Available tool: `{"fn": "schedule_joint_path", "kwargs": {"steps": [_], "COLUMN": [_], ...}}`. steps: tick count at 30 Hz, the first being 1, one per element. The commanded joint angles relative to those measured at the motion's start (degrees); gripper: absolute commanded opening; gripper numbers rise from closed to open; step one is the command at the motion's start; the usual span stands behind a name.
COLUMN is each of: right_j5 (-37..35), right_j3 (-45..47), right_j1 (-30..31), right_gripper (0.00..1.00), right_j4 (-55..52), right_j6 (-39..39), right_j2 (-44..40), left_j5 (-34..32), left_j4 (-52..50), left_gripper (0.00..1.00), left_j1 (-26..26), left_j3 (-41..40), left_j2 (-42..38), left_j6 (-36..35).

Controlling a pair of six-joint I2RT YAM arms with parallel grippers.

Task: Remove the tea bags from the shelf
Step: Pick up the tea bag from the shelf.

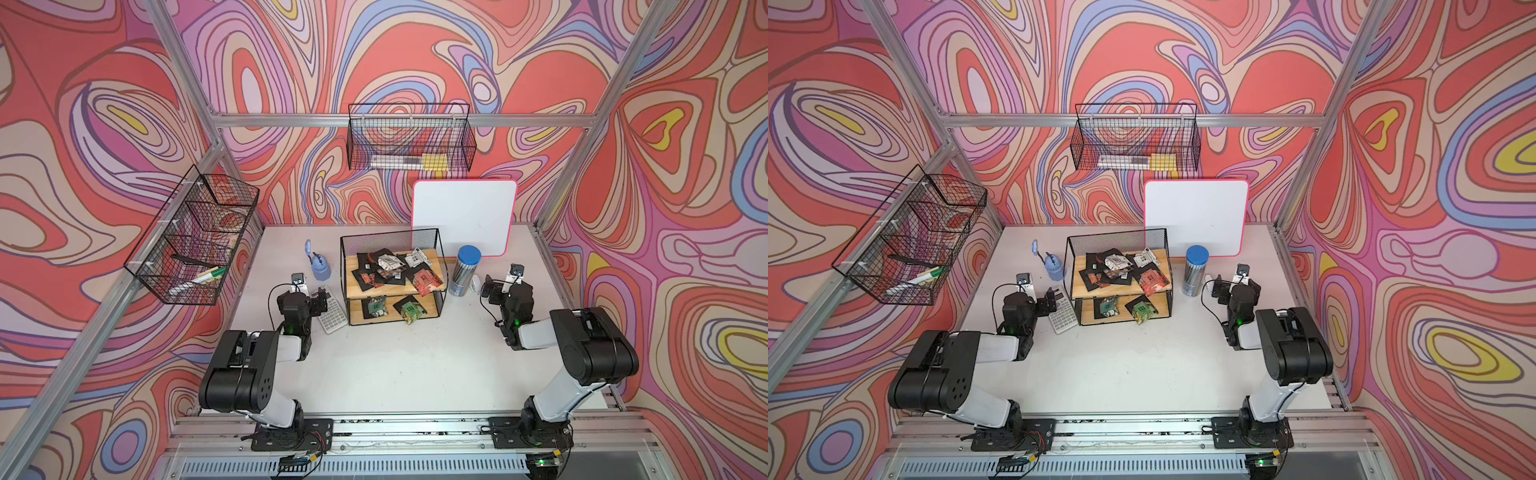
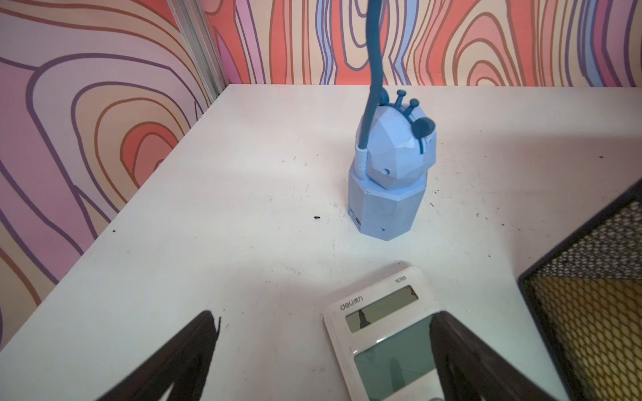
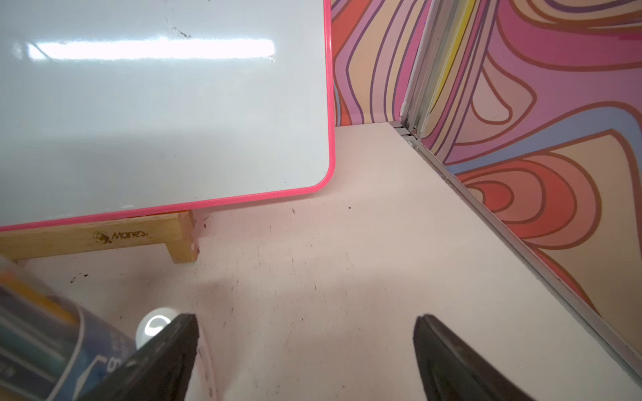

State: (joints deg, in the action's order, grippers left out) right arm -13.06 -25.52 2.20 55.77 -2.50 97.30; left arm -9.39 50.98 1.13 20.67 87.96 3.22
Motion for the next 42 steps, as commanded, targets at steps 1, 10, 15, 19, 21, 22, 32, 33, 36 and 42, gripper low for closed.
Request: {"fn": "schedule_joint_path", "kwargs": {"steps": [1,10,15,19,21,22,32,33,36,42], "right_j5": [-0.57,-0.63,-1.74,-6.52,-7.87,-8.77,18.62,13.15,-7.91,-15.93], "right_j3": [-0.61,-0.59,-0.3,-6.04,-12.47,-16.54,-57.06,-60.29,-70.34,-74.03], "right_j1": [-0.37,-0.43,-0.18,0.88,0.94,0.97,-2.9,0.22,14.28,30.87], "right_gripper": [0.98,0.98,0.98,0.98,0.98,0.98,0.98,0.98,0.92,0.6], "right_j4": [0.78,0.78,-0.93,-18.14,-26.6,-31.4,-76.38,-83.02,-101.13,-120.72], "right_j6": [-0.24,-0.27,0.11,-1.34,-2.58,-3.43,-39.45,-39.03,-35.42,-40.25], "right_j2": [0.09,0.09,-2.88,-14.54,-19.95,-21.98,-19.54,-18.98,-16.07,-14.65], "left_j5": [-0.68,-0.68,-3.99,-9.11,-13.09,-14.37,0.08,12.02,15.24,8.54], "left_j4": [1.62,1.66,-7.34,-24.65,-31.17,-33.69,-77.47,-75.81,-94.83,-118.09], "left_gripper": [0.99,0.99,0.99,0.99,0.99,0.99,0.99,0.99,0.99,0.9], "left_j1": [-0.16,-0.21,0.58,2.33,3.29,3.73,7.61,6.22,9.4,11.71], "left_j3": [-0.19,-0.25,1.12,7.97,13.01,15.25,51.12,51.75,64.69,72.79], "left_j2": [0.03,-0.07,-7.99,-18.03,-22.98,-24.88,-25.08,-23.48,-14.7,-11.23], "left_j6": [0.42,0.46,0.37,2.43,3.37,3.02,35.2,34.52,33.84,28.73]}}
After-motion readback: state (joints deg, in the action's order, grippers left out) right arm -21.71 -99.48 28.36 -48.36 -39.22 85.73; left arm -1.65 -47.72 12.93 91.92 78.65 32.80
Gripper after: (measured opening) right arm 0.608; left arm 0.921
